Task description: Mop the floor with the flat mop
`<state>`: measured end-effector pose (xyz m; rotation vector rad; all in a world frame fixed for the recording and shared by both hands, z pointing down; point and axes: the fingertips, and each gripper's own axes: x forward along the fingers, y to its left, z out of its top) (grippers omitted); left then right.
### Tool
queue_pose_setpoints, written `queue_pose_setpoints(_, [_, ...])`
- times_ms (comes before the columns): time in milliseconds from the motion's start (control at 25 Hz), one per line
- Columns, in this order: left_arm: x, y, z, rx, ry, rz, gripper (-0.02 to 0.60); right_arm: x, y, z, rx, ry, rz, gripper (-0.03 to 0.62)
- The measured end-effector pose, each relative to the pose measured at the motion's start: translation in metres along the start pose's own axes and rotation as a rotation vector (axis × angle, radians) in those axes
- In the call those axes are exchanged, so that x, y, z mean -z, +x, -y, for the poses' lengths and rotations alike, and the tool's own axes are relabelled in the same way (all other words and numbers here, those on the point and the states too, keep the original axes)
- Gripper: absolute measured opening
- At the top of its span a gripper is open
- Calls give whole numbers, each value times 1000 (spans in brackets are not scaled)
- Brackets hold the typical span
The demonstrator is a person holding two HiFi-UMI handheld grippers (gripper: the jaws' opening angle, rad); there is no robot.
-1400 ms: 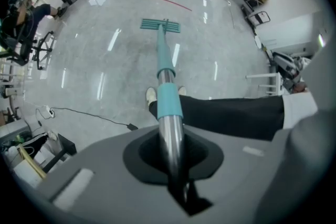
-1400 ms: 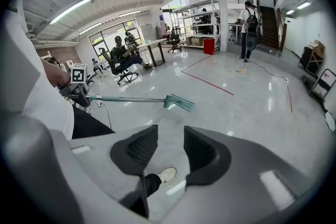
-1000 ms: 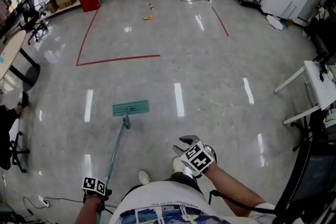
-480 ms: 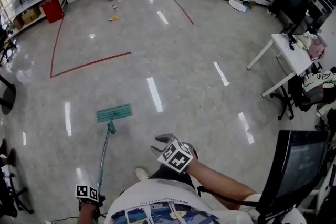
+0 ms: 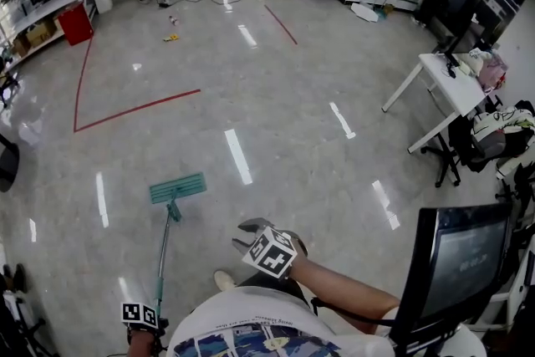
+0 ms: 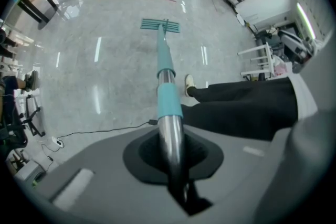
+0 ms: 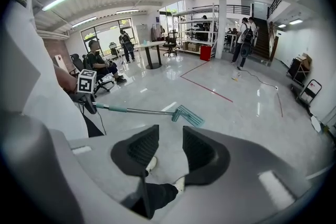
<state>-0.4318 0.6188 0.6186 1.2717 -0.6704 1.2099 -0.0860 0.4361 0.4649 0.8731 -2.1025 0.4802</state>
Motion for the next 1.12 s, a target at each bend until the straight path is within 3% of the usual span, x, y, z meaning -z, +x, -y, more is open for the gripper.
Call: queue_pose_setpoints(1120, [19, 18, -6, 20, -17, -13, 44, 11, 7, -20, -9, -35, -35, 143])
